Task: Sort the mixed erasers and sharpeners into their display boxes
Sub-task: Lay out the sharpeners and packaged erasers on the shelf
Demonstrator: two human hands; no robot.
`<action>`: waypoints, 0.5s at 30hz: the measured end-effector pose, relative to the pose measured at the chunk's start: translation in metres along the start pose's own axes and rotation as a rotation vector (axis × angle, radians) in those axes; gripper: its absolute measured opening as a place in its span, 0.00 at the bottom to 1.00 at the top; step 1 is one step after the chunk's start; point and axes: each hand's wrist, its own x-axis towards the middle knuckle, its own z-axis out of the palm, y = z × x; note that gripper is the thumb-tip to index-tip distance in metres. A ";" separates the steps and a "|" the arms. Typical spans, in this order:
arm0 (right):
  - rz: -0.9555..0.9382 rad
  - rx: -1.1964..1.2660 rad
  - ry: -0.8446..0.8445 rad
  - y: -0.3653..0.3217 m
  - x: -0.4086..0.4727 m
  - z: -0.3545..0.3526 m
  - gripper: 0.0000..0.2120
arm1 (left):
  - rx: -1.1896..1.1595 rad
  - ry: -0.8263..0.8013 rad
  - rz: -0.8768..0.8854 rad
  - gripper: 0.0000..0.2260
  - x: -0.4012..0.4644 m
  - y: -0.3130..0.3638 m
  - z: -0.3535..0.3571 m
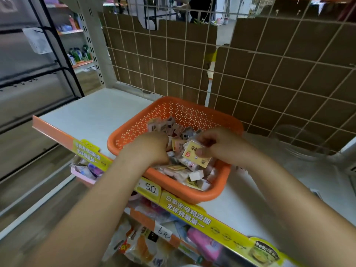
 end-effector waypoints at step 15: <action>-0.061 0.137 0.085 0.009 -0.001 -0.004 0.09 | -0.188 0.110 -0.056 0.16 -0.009 -0.006 -0.012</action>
